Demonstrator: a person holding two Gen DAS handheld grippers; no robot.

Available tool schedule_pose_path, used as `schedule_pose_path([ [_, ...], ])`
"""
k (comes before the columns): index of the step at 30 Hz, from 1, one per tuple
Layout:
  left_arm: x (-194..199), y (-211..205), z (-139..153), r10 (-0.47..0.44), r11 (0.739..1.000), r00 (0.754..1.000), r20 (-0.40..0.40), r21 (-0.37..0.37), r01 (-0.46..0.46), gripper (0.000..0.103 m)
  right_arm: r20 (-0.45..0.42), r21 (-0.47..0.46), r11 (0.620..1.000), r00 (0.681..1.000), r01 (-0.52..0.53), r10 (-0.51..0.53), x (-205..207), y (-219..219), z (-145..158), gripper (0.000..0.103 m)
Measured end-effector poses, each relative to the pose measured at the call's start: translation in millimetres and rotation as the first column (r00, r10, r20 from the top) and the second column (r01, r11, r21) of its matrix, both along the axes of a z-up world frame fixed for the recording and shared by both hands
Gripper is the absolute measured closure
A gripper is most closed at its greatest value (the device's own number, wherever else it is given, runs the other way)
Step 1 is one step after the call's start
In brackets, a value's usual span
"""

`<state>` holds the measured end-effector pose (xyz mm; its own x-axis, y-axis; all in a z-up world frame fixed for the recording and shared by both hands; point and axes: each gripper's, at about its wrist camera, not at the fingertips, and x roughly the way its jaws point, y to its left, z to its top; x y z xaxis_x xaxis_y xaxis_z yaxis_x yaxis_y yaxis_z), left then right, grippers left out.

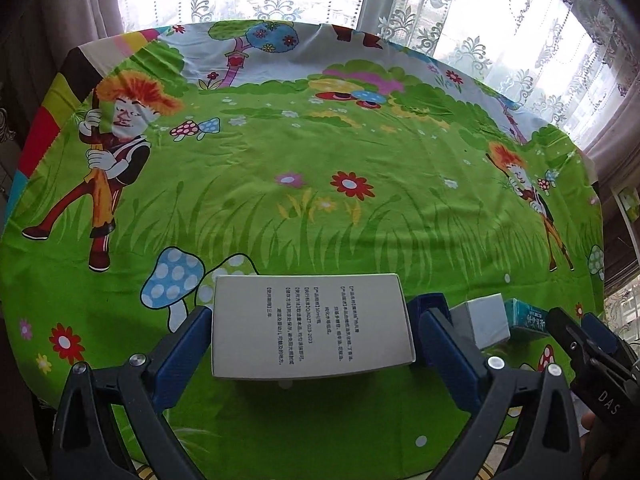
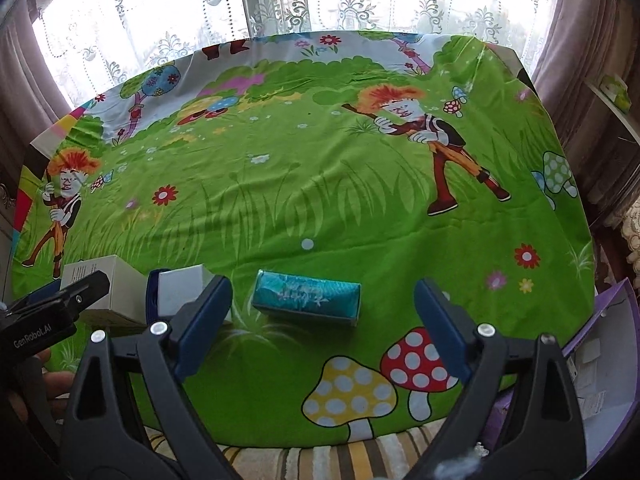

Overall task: Organize rigid objects
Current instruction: 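Grasp the large white box with the left tool while the right tool grasps the teal box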

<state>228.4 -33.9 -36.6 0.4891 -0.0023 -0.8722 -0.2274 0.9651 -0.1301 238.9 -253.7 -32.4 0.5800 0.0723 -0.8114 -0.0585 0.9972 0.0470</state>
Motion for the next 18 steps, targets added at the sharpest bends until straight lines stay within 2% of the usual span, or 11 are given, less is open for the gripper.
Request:
schedule_pose_path([
  [10, 2.6, -2.3, -4.9, -0.010, 1.000, 1.000, -0.011, -0.002, 0.010, 0.000, -0.057, -0.021, 0.999, 0.998, -0.024, 0.023, 6.7, 7.2, -16.1, 0.009],
  [12, 2.1, -2.7, -6.7, -0.015, 0.999, 1.000, -0.021, -0.037, 0.014, 0.000, -0.060, -0.025, 0.999, 0.998, -0.027, 0.025, 7.3, 8.2, -17.1, 0.009],
  [18, 1.5, -4.9, -6.5, -0.006, 0.999, 1.000, -0.017, -0.034, 0.005, 0.000, -0.092, -0.038, 0.999, 0.996, -0.022, 0.018, 12.8, 10.0, -24.5, 0.009],
])
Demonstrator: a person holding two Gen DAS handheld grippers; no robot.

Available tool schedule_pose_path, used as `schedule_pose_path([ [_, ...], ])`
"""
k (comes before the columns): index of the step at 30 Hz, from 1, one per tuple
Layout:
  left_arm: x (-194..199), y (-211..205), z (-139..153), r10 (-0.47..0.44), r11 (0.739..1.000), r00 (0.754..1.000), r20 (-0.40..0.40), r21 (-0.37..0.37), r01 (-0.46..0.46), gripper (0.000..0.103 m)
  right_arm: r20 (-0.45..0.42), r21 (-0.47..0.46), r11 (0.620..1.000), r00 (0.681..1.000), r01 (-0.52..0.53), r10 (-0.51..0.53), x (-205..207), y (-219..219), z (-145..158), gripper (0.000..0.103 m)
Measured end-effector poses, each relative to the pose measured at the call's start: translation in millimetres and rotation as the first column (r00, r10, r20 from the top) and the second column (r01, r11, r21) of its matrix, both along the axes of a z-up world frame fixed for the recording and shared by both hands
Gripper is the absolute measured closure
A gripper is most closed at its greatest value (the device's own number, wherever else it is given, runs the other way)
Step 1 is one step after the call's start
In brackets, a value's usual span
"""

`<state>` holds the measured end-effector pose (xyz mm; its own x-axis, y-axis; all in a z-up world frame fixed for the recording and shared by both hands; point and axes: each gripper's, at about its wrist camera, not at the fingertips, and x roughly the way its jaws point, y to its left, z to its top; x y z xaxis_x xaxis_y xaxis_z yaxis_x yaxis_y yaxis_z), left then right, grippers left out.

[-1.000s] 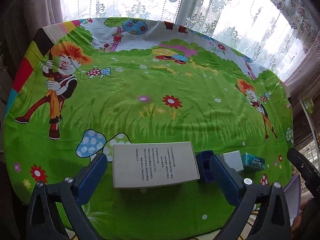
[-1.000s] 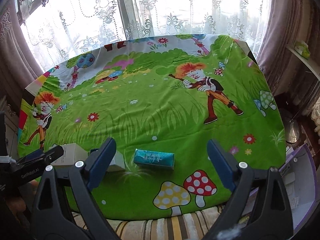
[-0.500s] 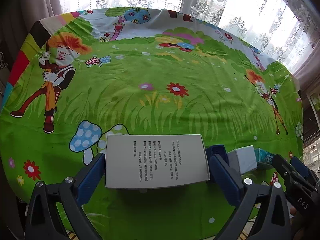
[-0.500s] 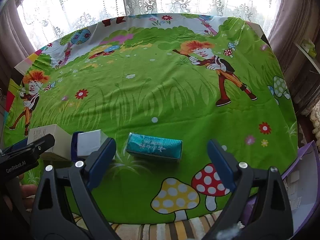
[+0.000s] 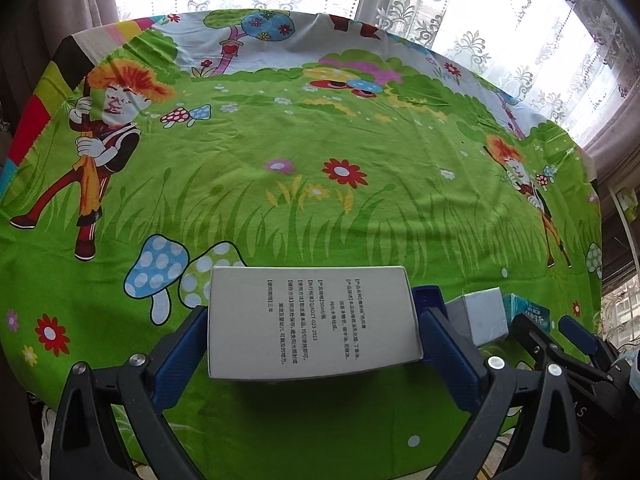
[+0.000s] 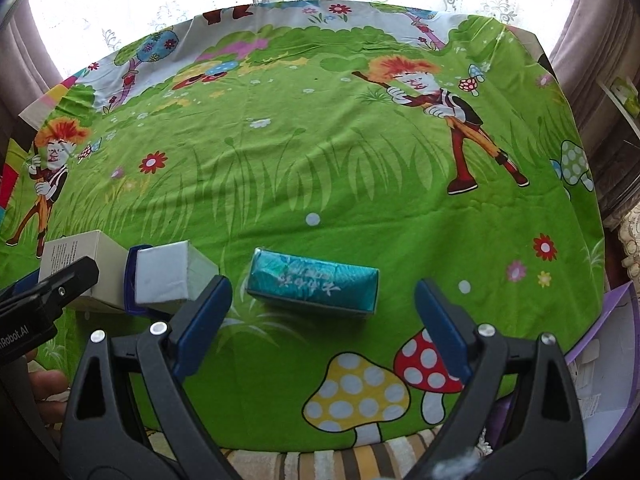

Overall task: Organize rigid objects
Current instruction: 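Grasp the large white box with the left tool while the right tool grasps the teal box, then carry the white box and teal box into the purple box and open both tools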

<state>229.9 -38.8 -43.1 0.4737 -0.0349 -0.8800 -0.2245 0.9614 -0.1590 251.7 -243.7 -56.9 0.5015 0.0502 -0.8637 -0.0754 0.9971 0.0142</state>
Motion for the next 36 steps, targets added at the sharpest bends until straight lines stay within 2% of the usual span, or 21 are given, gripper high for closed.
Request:
schedule_pose_path([
  [7, -0.9, -3.0, -0.6, -0.008, 1.000, 1.000, -0.011, -0.017, 0.008, 0.000, -0.033, -0.013, 1.000, 0.999, -0.002, 0.002, 5.9, 3.2, -7.8, 0.010],
  [9, -1.3, -4.7, 0.5, -0.006, 1.000, 1.000, -0.012, -0.005, 0.006, 0.000, -0.039, -0.008, 1.000, 0.999, -0.006, 0.006, 5.9, 3.2, -8.9, 0.016],
  [10, -1.9, -5.0, 1.1, -0.001, 1.000, 1.000, -0.013, 0.000, 0.001, 0.000, -0.042, -0.006, 1.000, 0.999, -0.008, 0.008, 6.0, 3.4, -9.4, 0.025],
  [11, -2.8, -4.7, 2.2, 0.006, 1.000, 1.000, -0.010, -0.002, -0.006, 0.000, -0.044, -0.006, 1.000, 0.999, -0.008, 0.007, 6.0, 3.4, -9.8, 0.027],
  [21, -3.5, -10.0, 9.7, 0.020, 0.999, 1.000, 0.019, 0.038, -0.020, 0.000, -0.034, -0.001, 1.000, 0.999, -0.019, 0.019, 4.8, 3.2, -8.0, 0.027],
  [31, 4.4, -13.4, -5.5, 0.013, 0.998, 0.999, -0.038, 0.061, -0.011, 0.000, -0.018, 0.005, 1.000, 0.999, -0.027, 0.027, 2.5, 2.5, -5.5, 0.027],
  [36, 3.9, -14.1, -6.4, 0.010, 0.998, 0.999, -0.034, 0.064, -0.008, 0.000, 0.001, 0.016, 1.000, 1.000, -0.024, 0.024, -1.4, 0.5, -1.1, 0.027],
])
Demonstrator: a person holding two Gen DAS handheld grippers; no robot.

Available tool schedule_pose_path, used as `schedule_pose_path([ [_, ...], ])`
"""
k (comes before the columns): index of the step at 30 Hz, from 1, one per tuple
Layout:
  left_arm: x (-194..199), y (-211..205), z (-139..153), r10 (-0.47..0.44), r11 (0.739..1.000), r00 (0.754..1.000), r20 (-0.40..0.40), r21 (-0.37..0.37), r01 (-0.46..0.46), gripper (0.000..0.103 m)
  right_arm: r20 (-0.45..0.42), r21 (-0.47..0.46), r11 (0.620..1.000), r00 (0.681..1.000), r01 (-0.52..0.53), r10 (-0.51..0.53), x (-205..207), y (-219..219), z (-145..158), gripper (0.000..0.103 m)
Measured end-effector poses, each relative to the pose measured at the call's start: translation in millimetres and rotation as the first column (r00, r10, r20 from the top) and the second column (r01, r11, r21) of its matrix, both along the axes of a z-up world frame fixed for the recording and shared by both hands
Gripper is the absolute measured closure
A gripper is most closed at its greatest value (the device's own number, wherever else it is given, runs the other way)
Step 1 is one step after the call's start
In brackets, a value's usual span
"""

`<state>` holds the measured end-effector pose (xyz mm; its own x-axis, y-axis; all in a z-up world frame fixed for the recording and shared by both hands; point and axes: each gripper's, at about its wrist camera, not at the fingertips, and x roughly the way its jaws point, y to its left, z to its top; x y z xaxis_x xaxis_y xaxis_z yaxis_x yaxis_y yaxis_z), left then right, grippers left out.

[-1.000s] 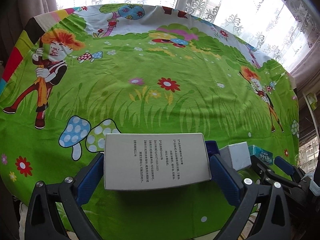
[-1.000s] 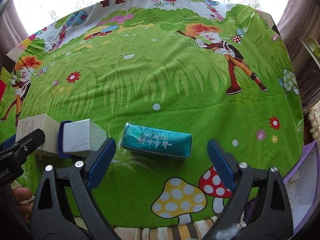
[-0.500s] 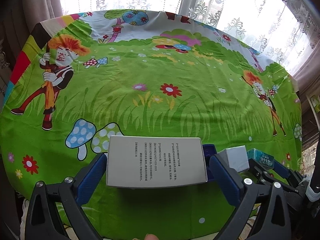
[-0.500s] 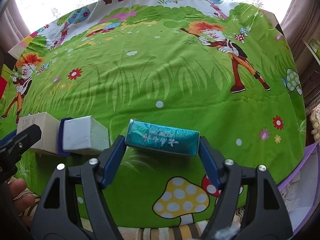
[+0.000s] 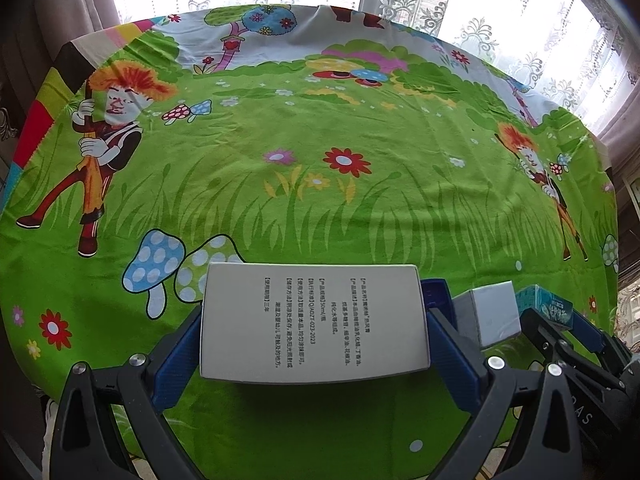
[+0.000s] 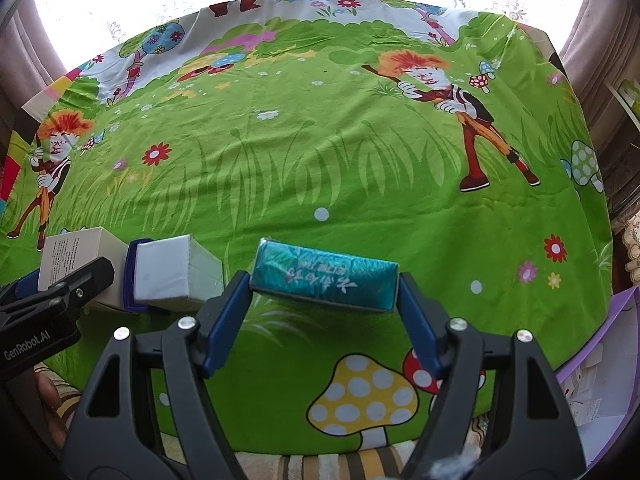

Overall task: Organize rigid objects
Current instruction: 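Carry the white box and teal box into the purple box and open both tools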

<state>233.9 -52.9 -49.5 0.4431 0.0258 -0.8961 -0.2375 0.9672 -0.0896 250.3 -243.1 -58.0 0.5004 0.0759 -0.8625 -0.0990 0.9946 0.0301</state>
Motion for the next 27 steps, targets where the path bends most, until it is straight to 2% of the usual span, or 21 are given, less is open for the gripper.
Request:
schedule_pose_path([
  [4, -3.9, 2.2, 3.8, 0.009, 1.000, 1.000, 0.015, -0.001, -0.009, 0.002, 0.024, 0.003, 1.000, 1.000, 0.000, 0.000, -3.3, -0.7, 6.0, 0.027],
  [8, -13.6, 2.9, 16.9, 0.013, 1.000, 0.998, 0.065, 0.005, -0.013, 0.002, 0.045, -0.001, 1.000, 0.999, 0.000, 0.000, -9.1, -2.2, 12.7, 0.027],
  [17, -34.1, -8.0, 42.3, -0.033, 0.998, 0.986, 0.162, -0.048, 0.042, 0.002, 0.078, 0.011, 1.000, 0.997, 0.005, -0.006, -30.9, -8.2, 28.6, 0.027],
  [22, -43.6, -19.4, 51.4, -0.080, 0.989, 0.979, 0.186, -0.104, 0.101, 0.003, 0.100, 0.021, 1.000, 0.995, 0.011, -0.013, -46.1, -16.9, 40.7, 0.027],
  [27, -58.1, -43.5, 62.9, -0.165, 0.975, 0.964, 0.210, -0.116, 0.192, 0.003, 0.126, 0.033, 0.999, 0.992, 0.019, -0.023, -65.4, -29.5, 53.4, 0.027],
])
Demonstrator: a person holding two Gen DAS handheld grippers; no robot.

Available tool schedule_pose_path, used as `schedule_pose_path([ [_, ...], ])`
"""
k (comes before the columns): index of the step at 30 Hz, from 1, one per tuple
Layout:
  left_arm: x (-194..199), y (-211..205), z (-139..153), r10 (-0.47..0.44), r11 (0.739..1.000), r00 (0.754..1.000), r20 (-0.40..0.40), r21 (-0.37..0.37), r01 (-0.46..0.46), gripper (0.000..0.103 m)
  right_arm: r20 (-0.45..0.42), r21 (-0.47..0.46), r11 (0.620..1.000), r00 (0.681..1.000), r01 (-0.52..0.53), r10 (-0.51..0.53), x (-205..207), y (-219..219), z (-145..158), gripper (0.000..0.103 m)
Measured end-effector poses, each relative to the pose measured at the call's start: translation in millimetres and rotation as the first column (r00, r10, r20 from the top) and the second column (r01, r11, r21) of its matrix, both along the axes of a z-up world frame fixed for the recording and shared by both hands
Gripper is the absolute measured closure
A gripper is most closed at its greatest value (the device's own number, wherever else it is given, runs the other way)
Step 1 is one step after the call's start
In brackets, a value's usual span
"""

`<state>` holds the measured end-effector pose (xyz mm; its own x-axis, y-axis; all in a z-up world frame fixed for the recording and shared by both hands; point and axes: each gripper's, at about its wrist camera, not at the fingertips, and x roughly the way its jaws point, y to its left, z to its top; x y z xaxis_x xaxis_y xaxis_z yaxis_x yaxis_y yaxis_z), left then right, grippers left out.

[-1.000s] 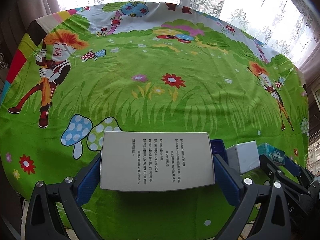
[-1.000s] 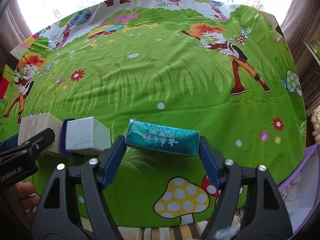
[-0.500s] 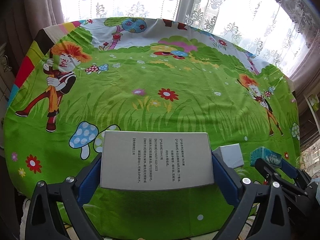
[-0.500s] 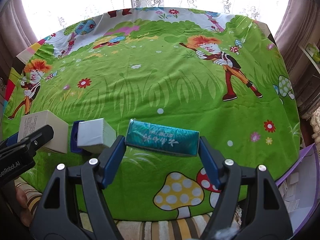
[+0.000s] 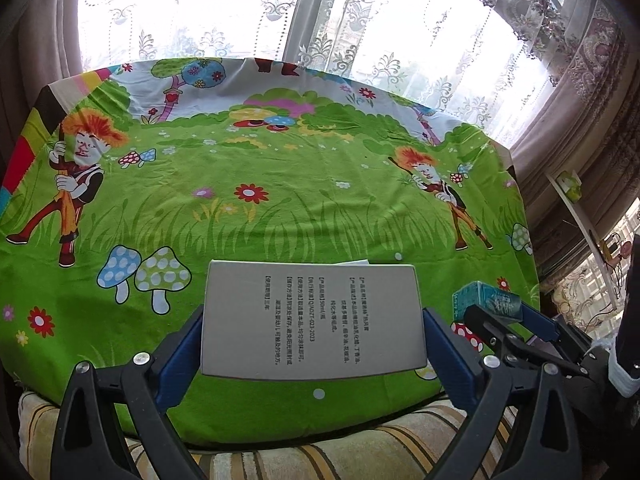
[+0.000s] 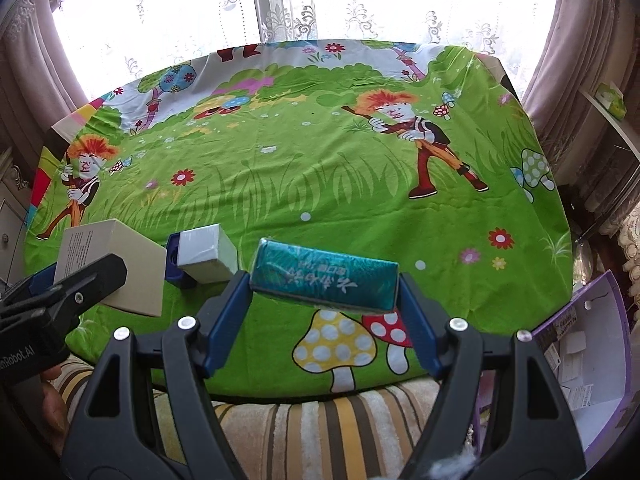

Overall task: Organize rigid objects
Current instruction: 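Carry the white box and teal box into the purple box and open both tools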

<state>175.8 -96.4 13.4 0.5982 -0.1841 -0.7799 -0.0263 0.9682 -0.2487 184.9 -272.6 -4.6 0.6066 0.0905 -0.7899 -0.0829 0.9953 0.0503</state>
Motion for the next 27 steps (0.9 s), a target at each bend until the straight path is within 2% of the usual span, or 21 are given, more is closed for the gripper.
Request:
schedule_pose_path([
  [9, -28.0, -46.3, 19.1, -0.128, 0.991, 0.991, 0.026, -0.025, 0.129, 0.003, 0.026, 0.020, 0.999, 0.999, 0.034, -0.035, -43.4, -35.2, 19.4, 0.027],
  [16, -53.3, -84.6, 30.2, -0.234, 0.971, 0.971, 0.043, -0.046, 0.235, 0.003, 0.038, 0.019, 0.997, 0.996, 0.074, -0.075, -78.3, -72.6, 29.9, 0.027],
  [23, -81.0, -129.7, 34.8, -0.352, 0.932, 0.935, 0.043, -0.074, 0.354, 0.003, 0.046, 0.009, 0.988, 0.986, 0.157, -0.157, -114.9, -124.0, 37.3, 0.027],
  [27, -95.5, -155.8, 37.8, -0.433, 0.894, 0.899, 0.059, -0.093, 0.437, 0.003, 0.053, 0.013, 0.975, 0.973, 0.223, -0.224, -132.5, -156.4, 42.0, 0.027],
])
